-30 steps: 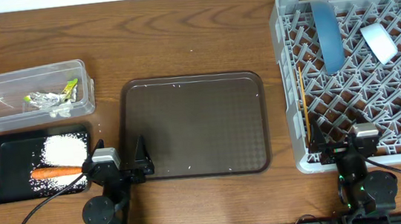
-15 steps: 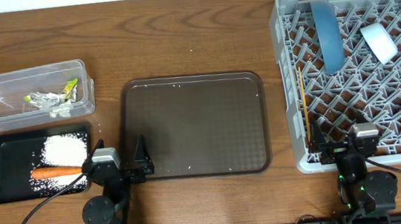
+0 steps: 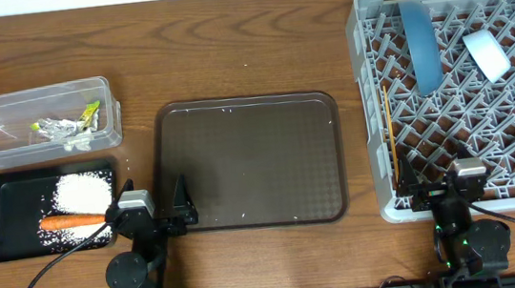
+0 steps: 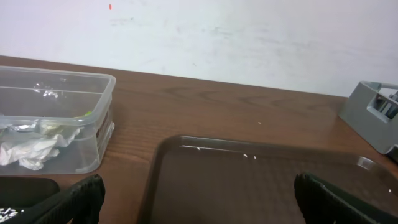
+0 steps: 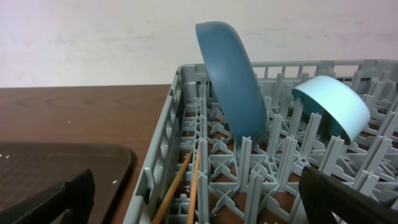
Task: Sort waste into correct bins and load items into the dishwasher rack
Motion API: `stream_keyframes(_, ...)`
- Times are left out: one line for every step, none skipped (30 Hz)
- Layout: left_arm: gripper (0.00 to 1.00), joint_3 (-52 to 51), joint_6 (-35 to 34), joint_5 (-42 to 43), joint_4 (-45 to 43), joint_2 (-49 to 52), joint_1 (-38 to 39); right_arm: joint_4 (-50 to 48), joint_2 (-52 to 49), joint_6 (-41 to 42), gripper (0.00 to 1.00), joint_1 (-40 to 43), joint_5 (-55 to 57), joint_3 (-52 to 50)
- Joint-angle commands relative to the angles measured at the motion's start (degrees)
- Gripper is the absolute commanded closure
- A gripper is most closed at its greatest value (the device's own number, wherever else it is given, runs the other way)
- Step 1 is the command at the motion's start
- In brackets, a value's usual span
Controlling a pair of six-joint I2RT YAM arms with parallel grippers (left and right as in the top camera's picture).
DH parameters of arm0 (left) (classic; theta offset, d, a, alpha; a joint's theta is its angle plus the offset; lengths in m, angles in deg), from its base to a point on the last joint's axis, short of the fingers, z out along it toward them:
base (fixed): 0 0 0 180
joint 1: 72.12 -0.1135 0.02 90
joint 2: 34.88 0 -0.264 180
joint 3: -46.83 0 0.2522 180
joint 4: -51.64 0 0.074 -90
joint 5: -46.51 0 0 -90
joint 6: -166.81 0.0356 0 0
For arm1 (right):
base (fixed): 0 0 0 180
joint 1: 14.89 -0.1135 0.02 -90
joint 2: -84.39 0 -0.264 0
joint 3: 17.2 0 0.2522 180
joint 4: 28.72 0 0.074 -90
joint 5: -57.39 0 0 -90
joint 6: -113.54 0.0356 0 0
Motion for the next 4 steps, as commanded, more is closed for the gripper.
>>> stream_keyframes(0.02,-1.18,0.15,-0.26,1.66,-0.39,-0.15,0.24,0.33,-0.7,0.01,-0.79,0.13,-0.09)
stream_keyframes(0.02,-1.18,0.15,-0.26,1.66,-0.39,-0.15,0.22,0.33,-0.68,0.01,-0.79,0.13,-0.09)
stream_keyframes(0.02,-1.18,0.15,-0.26,1.66,-0.39,-0.15,0.22,0.33,-0.7,0.01,-0.79,0.13,-0.09)
stream_keyframes(0.02,-1.18,0.15,-0.26,1.66,-0.39,-0.15,0.22,0.33,-0.7,0.01,-0.79,0.13,-0.09)
